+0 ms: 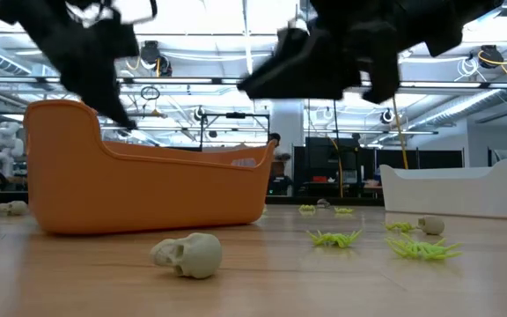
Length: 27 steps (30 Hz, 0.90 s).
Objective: Sort Halloween decoration
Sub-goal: Put the small transparent skull toy into the white bin
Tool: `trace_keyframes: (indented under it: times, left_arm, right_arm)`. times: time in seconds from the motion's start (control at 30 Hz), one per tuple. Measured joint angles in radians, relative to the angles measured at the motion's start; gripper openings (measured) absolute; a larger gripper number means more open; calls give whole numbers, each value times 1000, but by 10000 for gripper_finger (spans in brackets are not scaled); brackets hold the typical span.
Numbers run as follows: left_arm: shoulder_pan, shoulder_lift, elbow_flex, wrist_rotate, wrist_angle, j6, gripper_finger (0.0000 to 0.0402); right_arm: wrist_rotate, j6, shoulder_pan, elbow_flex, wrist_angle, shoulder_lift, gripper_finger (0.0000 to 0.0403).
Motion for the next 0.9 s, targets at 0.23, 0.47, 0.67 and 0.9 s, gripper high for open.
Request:
trace_keyframes:
  times: [0.23,0.47,0.67,0.9]
  left_arm:
    - [-58,-24,10,64,230,3,50]
    - [-111,55,12,72,484,0,50]
    - [-127,179,12,76,633,-2,68]
    - [-127,297,11,84,824,-4,72]
  right_arm:
    - [13,-387,-2,0,169,0,231]
    - [51,-516,-30,0,270,0,257]
    - [-11,-531,-56,0,281,0,258]
    - [-79,-562,-72,0,284,0,257]
